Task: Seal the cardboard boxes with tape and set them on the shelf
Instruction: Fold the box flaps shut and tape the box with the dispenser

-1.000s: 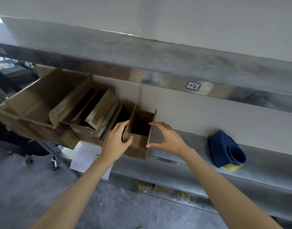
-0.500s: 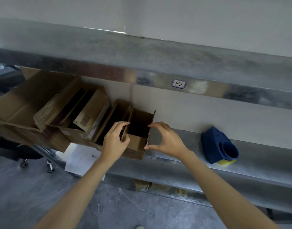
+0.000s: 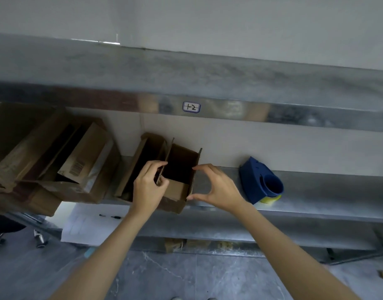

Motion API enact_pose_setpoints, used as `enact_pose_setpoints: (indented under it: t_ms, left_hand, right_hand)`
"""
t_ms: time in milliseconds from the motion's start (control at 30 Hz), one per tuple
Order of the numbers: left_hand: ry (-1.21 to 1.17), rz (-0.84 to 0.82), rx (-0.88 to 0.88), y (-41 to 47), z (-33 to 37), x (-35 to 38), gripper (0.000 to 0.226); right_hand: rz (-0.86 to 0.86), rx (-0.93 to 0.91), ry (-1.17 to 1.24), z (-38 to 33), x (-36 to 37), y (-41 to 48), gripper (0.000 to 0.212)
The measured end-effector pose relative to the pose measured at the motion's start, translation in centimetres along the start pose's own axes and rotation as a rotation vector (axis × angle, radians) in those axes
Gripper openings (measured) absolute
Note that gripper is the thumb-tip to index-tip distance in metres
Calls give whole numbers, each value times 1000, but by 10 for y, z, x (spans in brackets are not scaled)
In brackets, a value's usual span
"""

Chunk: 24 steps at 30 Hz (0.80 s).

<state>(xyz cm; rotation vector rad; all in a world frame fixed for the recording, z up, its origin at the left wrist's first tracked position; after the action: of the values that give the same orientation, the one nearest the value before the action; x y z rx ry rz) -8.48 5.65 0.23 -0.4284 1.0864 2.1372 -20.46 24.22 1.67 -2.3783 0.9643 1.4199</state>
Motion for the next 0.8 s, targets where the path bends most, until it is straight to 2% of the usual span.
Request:
enact_pose_setpoints:
  t_ms: [367, 467, 567, 667, 800]
  left_hand:
    - [44, 72, -48, -16, -19, -28, 40]
    - [54, 5, -81, -21, -12, -26, 50]
    - [-35, -79, -190, -26, -12, -22, 64]
    - [-123, -83, -295, -29, -18, -25, 53]
    - [-120, -147, -337, -27, -25, -31, 48]
  right_hand:
    - [-79, -63, 38, -29, 17, 16, 84]
    - [-89, -56, 18, -25, 14, 15, 83]
    - [-115, -20, 9, -18, 9, 12, 84]
    - [-142, 4, -8, -15, 6, 11, 84]
    - [-164, 24, -36, -15, 5, 11, 84]
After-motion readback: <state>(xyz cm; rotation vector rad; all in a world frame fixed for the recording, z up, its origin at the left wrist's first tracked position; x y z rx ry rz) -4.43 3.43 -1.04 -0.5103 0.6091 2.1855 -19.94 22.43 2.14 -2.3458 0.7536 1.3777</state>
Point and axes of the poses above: each hand's wrist, its own y-axis towards the middle knuckle, its own x-axis out of the palm, z = x × y, the point moved 2 cm from there along y, towards the middle knuckle, and after that the axes turned 3 degrees about x, right-handed, at the moved point
